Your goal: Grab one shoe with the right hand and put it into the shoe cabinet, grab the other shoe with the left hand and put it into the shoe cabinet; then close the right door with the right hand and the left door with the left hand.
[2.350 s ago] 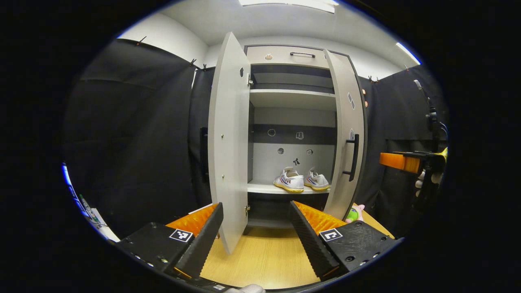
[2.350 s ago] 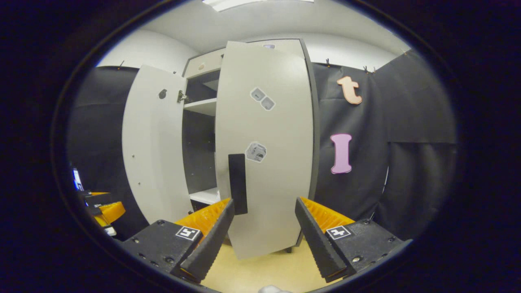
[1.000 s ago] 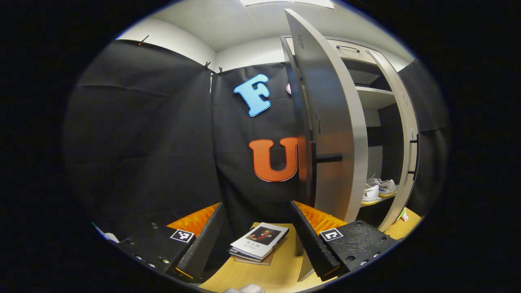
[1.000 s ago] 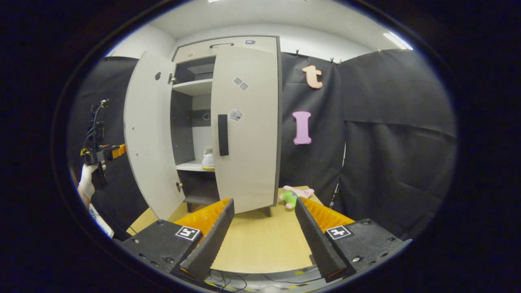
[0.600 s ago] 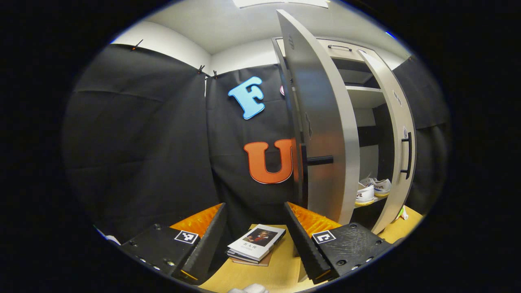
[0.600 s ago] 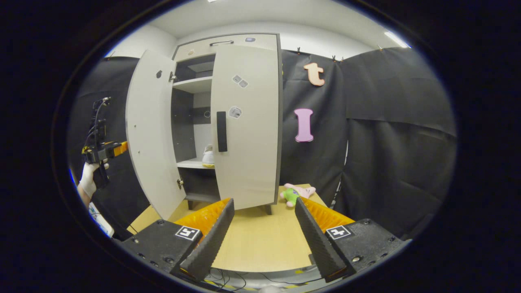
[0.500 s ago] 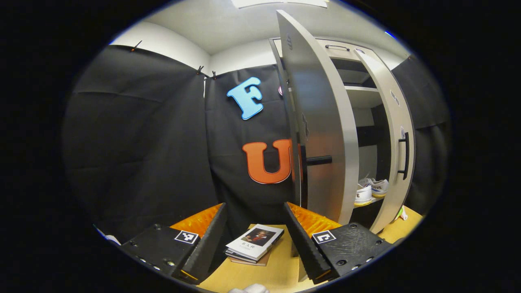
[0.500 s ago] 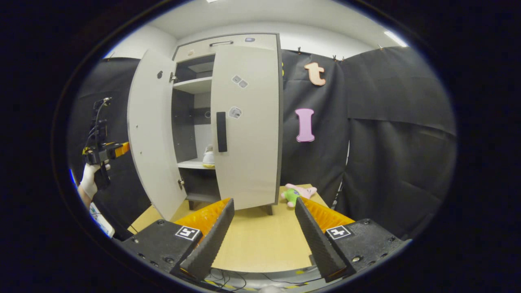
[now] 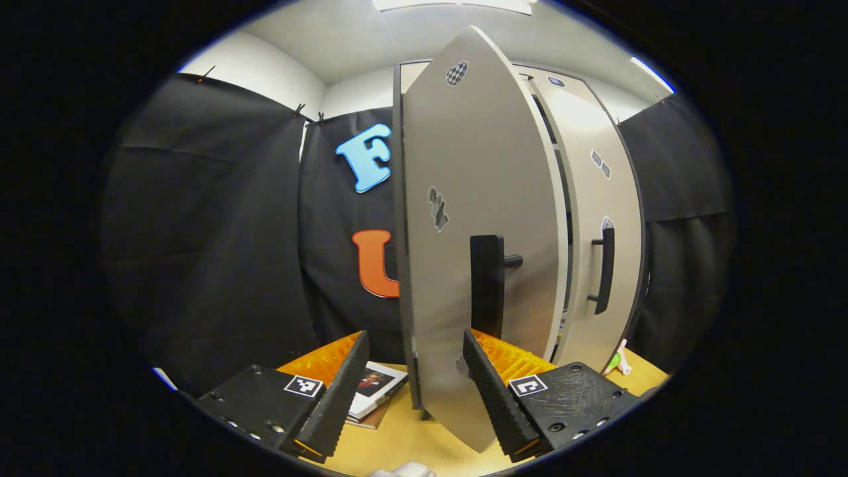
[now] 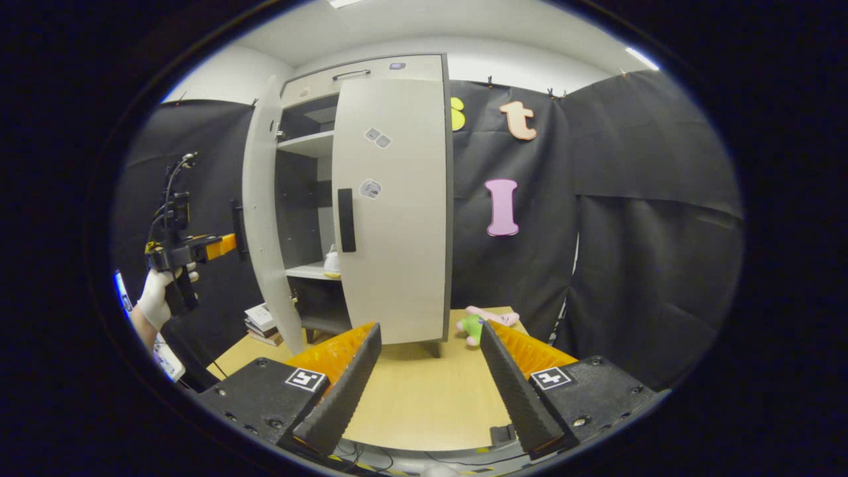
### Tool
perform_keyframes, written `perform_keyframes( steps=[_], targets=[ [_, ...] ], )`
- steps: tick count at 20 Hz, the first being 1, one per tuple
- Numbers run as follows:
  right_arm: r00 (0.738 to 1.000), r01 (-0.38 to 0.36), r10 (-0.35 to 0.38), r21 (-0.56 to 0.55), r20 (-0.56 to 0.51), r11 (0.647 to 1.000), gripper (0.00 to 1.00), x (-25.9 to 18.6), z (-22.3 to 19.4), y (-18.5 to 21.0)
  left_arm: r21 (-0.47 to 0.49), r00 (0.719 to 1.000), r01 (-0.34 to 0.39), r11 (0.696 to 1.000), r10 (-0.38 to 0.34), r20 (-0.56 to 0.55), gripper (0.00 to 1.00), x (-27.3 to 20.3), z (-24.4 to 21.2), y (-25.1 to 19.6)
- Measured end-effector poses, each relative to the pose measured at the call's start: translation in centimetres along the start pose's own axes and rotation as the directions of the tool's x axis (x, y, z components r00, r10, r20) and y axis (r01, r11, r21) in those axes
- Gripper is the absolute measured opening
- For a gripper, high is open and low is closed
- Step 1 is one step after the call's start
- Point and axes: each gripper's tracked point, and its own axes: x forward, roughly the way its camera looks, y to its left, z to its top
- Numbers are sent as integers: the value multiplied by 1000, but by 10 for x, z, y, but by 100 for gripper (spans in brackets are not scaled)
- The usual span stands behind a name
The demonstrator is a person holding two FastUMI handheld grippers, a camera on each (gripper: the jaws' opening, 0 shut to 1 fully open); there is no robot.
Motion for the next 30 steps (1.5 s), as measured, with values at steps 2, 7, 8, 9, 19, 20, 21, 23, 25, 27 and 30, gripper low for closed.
perform_keyframes(
  steps=[2,7,8,9,19,20,21,23,25,27,30],
  targets=[
    [1000,-15,15,-11,4,1000,94,7,4,-10,-1,1000,-14,1000,13,-23,98,4,-3,-14],
    [998,-65,65,-27,13,998,94,18,16,-17,16,999,-5,1000,5,-39,96,-5,-10,-48],
    [997,-75,76,-28,15,997,98,23,18,-18,24,999,-5,1000,6,-44,100,-8,-13,-51],
    [996,-82,82,-28,19,996,94,26,20,-17,23,999,-2,1000,3,-48,96,-11,-14,-55],
    [992,-108,108,-8,61,994,98,27,36,5,32,999,7,999,-6,-33,96,-58,-5,-59],
    [992,-109,109,-8,67,994,98,26,39,9,27,999,12,1000,-11,-31,96,-64,-1,-58],
    [991,-111,111,-10,77,994,94,26,41,12,22,1000,15,1000,-15,-24,100,-72,3,-57],
    [990,-107,107,-9,95,994,94,25,47,18,17,999,34,999,-34,-8,96,-89,12,-59],
    [989,-99,99,-9,113,995,94,22,53,22,21,999,38,999,-38,3,100,-104,17,-56],
    [988,-86,86,-6,129,996,98,19,57,24,9,999,52,999,-52,10,96,-121,21,-55],
    [987,-68,69,-7,145,998,98,14,60,27,1,998,58,998,-58,16,96,-145,23,-47]
  ],
)
